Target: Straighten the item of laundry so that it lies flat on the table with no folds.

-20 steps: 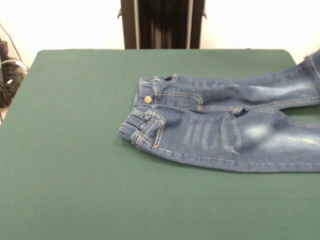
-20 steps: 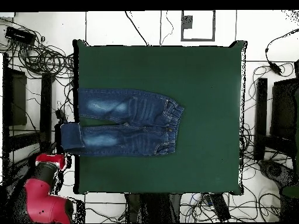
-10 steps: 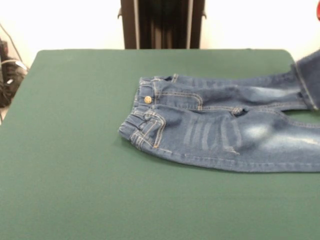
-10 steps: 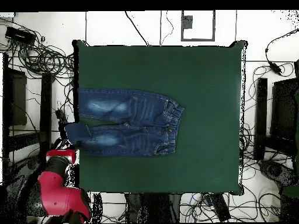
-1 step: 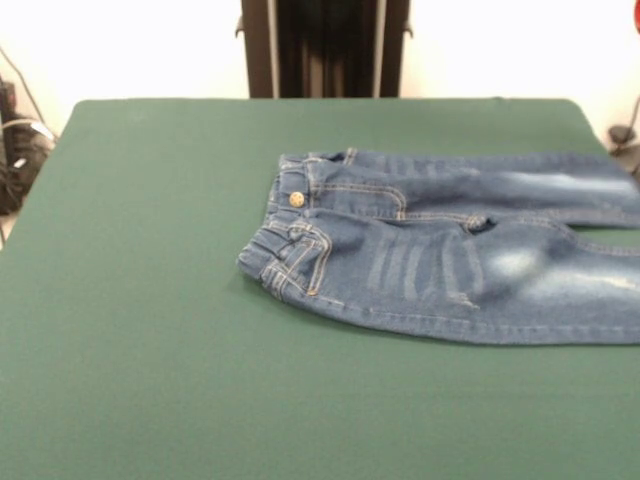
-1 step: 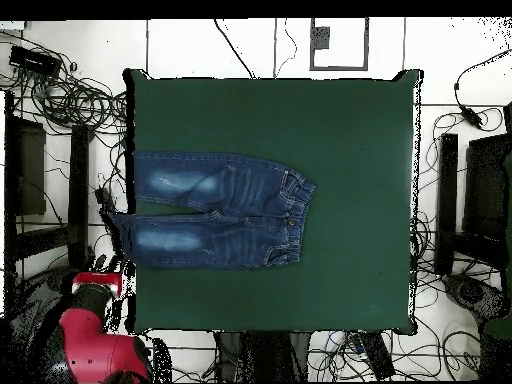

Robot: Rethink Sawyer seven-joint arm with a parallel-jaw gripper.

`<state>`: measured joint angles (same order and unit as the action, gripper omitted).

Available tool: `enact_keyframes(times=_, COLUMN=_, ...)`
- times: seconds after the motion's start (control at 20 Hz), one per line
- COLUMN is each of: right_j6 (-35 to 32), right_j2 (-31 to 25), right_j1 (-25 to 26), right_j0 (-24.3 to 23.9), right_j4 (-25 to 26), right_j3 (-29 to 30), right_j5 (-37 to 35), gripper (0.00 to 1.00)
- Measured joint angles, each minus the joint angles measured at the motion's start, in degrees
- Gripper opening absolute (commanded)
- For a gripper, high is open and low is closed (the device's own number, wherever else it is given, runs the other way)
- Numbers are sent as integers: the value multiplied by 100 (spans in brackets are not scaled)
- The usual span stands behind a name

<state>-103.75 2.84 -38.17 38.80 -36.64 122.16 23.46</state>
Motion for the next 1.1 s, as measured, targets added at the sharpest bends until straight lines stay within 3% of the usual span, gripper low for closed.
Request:
enact_keyframes(times=0.25, right_j6=-723, right_j2=-330, right_j1=-17, right_j0=3, right_j4=17, right_j3=216, right_j5=1, gripper=100)
enact_keyframes(times=0.55, right_j6=-1073, right_j2=-381, right_j1=-43, right_j0=-18, right_j4=330, right_j3=446, right_j5=1, gripper=100)
enact_keyframes(times=0.8, right_j6=-1073, right_j2=-188, right_j1=-163, right_j0=-107, right_j4=723, right_j3=635, right_j5=-8, gripper=100)
enact_keyframes(times=1.1, right_j6=-1073, right_j2=436, right_j1=-473, right_j0=-389, right_j4=1163, right_j3=713, right_j5=-340, gripper=100)
